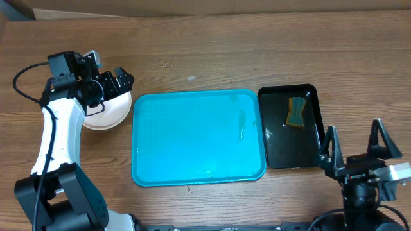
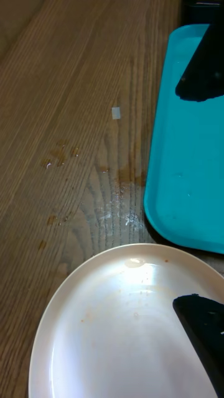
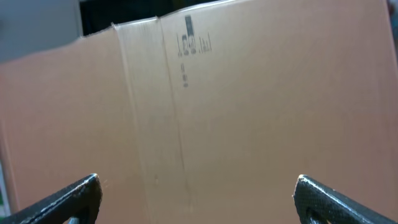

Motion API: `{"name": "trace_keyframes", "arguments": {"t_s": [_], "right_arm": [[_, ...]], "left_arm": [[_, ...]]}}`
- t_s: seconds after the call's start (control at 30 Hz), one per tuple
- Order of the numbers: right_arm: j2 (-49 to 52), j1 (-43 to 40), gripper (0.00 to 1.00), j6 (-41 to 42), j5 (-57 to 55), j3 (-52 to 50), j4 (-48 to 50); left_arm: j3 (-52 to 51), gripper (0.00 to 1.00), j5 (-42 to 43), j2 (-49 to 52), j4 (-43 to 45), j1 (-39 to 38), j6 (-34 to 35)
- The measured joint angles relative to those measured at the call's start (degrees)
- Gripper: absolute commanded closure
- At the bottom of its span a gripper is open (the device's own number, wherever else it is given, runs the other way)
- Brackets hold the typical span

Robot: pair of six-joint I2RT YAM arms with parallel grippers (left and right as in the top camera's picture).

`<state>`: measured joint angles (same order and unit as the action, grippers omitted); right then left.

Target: Clean dirty plates on tray and stack at the side

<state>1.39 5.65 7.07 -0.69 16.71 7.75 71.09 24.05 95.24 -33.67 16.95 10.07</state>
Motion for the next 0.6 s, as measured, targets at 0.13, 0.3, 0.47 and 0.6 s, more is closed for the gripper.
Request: {"name": "trace_keyframes", "arguments": {"t_s": [0.13, 0.3, 0.47, 0.6], "right_arm": [[-0.59, -0.04, 0.00, 1.22, 0.28, -6.29, 5.81], [-0.59, -0.04, 0.00, 3.80, 0.28, -11.26, 7.52], [-0.61, -0.52, 0.00, 5.27, 0.26, -12.90, 4.57], [-0.66, -1.14, 0.00, 5.75, 0.35, -13.31, -3.02]], "left_arm": [[0.00, 0.00, 0.00, 0.00, 0.02, 0.00, 0.00], [0.00, 0.00, 0.00, 0.00, 0.02, 0.00, 0.00], [0.00, 0.00, 0.00, 0.00, 0.02, 0.00, 0.00], [0.00, 0.00, 0.00, 0.00, 0.02, 0.00, 0.00]]}}
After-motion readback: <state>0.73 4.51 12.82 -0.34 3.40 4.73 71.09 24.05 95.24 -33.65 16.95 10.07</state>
